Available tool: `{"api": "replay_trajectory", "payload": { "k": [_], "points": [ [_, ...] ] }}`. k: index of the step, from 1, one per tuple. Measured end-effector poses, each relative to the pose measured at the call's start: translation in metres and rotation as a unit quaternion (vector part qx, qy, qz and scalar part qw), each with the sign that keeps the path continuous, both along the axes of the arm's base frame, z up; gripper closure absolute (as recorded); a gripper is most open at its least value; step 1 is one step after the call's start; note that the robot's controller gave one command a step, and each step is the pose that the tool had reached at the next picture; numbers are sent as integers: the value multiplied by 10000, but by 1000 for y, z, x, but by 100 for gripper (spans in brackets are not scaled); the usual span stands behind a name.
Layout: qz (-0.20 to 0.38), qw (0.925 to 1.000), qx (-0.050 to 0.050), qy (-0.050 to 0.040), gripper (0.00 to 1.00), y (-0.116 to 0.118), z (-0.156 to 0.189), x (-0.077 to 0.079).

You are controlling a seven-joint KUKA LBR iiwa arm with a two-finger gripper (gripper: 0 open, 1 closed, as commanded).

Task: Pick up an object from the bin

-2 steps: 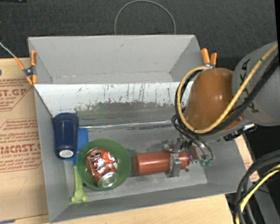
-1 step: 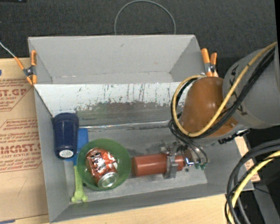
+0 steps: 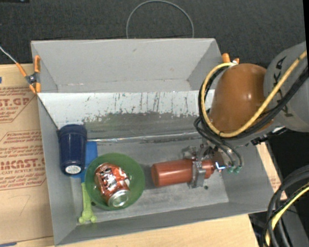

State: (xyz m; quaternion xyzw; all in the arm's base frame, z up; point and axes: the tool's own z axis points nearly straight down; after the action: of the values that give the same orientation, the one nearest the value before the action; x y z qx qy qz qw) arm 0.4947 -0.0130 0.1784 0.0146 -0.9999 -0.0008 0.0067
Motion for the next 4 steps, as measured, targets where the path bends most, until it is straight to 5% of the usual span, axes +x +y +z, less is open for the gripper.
{"api": "replay_trajectory", "payload": {
  "k": [1,2,3,4],
  "points": [
    [-194,9998,3,-78,100,7,-58,6],
    [-190,9998,3,-8,100,4,-5,-1],
    [-511,9987,7,-76,100,-12,-105,32],
    [-511,9987,5,-76,100,-12,-105,32]
  ]
}}
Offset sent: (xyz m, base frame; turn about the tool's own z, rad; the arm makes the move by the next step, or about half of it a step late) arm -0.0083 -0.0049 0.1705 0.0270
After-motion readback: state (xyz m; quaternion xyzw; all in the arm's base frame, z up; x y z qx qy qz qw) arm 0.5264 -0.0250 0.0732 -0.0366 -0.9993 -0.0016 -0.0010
